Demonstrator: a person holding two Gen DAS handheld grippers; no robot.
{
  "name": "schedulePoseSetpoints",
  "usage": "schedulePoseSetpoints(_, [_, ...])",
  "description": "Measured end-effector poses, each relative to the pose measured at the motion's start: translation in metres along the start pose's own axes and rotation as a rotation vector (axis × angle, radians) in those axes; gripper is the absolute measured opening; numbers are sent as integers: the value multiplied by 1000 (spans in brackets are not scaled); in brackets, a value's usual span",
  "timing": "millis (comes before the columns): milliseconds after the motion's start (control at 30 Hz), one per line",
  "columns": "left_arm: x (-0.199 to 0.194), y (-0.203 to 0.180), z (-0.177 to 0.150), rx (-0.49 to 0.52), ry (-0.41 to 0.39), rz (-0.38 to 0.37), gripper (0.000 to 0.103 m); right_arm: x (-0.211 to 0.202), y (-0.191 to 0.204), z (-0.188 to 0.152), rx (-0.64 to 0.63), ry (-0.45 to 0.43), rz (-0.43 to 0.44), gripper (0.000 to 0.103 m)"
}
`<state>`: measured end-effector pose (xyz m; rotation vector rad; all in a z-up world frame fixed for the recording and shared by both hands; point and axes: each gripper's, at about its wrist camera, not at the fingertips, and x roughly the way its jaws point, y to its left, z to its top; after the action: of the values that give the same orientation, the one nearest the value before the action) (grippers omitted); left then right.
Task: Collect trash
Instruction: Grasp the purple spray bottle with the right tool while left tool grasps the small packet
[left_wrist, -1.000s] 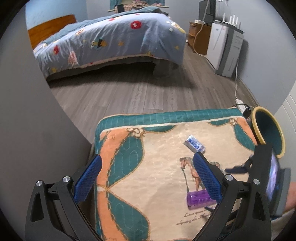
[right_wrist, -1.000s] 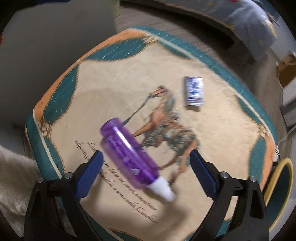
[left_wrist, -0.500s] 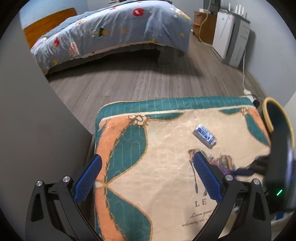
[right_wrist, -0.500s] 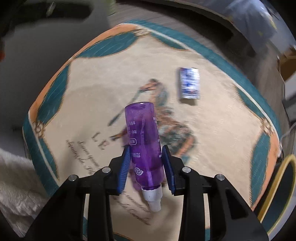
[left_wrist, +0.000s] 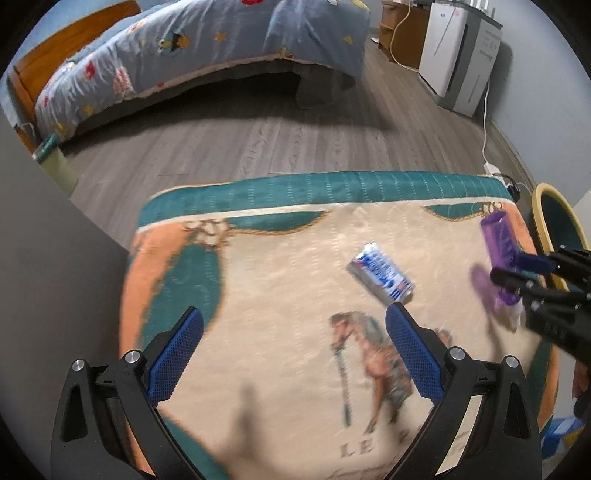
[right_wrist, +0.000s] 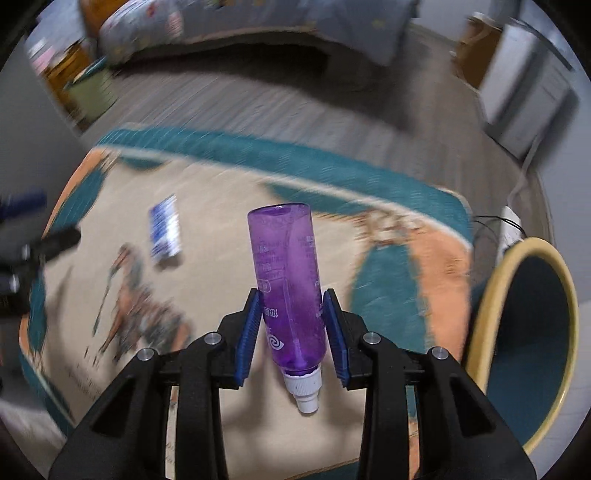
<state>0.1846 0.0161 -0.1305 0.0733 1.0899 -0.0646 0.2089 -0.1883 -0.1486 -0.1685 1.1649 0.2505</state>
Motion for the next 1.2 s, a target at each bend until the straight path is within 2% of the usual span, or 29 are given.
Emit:
schedulePoseSetpoints(233, [15, -37, 7, 84, -22, -5, 98, 15, -18, 6, 40, 10, -14, 35])
schedulePoseSetpoints(300, [19, -41, 10, 84, -14, -15, 98, 19, -17, 6, 32, 9, -7, 43])
schedulePoseSetpoints(367, [25, -43, 12, 78, -1, -19, 98, 19, -16, 9, 22, -8, -13, 59])
schedulePoseSetpoints(700, [49, -49, 20, 56, 73, -48, 96, 22, -24, 11, 18, -7, 15, 71])
schedulePoseSetpoints(767, [53, -51, 20, 62, 84, -51, 96, 24, -23, 10, 5, -2, 14, 83])
schedulePoseSetpoints(800, [54, -52, 20, 65, 90, -53, 96, 24, -23, 10, 1, -3, 15, 83])
schedulePoseSetpoints(933, [58, -54, 22, 71, 96, -49, 93, 26, -24, 10, -3, -1, 14, 83])
schedulePoseSetpoints(1000, [62, -55, 22, 72, 111, -53, 87, 26, -27, 10, 9, 4, 22, 82])
schedulePoseSetpoints(1100, [67, -58, 21, 94, 139, -53, 75, 24, -27, 11, 1, -5, 25, 70])
schedulePoseSetpoints(1200, [68, -61, 18, 112, 144, -57, 72, 21, -23, 12, -22, -11, 33, 54])
